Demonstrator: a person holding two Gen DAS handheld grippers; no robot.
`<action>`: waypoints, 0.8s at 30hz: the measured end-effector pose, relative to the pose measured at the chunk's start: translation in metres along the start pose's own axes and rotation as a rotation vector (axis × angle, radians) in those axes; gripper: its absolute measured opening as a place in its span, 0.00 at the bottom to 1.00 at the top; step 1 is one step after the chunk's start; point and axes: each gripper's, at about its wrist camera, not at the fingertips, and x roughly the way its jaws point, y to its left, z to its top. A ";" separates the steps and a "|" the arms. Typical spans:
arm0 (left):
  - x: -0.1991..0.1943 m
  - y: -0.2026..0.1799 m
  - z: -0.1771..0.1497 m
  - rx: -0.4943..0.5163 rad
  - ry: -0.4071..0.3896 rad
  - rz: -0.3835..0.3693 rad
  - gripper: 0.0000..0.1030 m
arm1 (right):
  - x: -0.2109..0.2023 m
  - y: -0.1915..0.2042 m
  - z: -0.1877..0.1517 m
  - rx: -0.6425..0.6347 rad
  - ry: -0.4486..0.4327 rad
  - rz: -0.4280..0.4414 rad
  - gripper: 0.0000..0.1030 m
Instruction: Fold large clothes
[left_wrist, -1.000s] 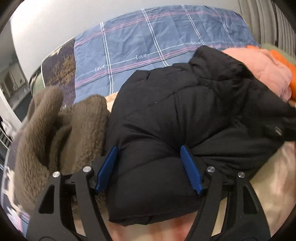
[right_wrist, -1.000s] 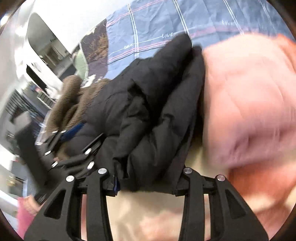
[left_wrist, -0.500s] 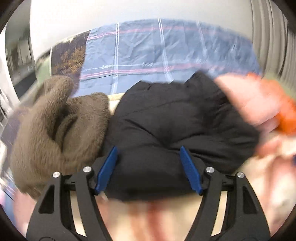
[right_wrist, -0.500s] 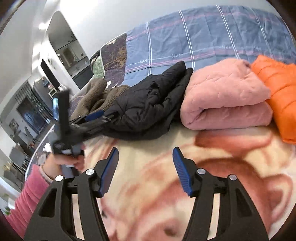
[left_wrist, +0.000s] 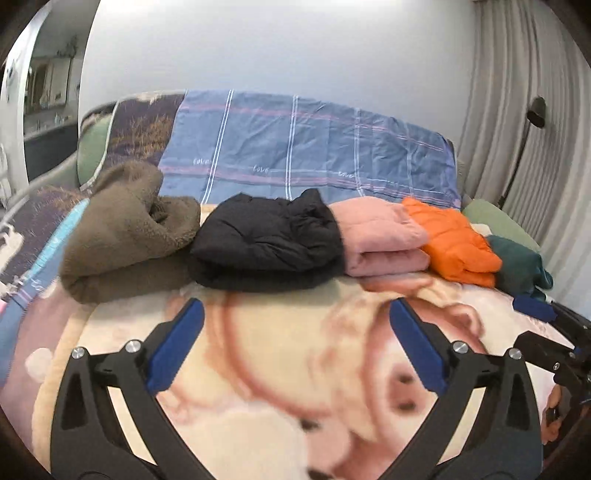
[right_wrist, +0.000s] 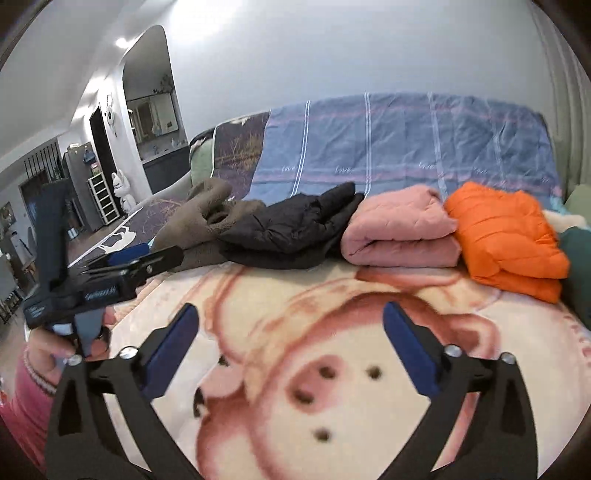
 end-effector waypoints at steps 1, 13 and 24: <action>-0.012 -0.010 -0.002 0.024 -0.013 0.020 0.98 | -0.007 0.004 -0.003 -0.008 -0.006 -0.020 0.99; -0.093 -0.074 -0.031 0.118 -0.081 0.179 0.98 | -0.073 0.004 -0.029 0.033 -0.090 -0.206 0.99; -0.100 -0.082 -0.057 0.088 -0.033 0.216 0.98 | -0.083 0.004 -0.046 0.053 -0.050 -0.273 0.99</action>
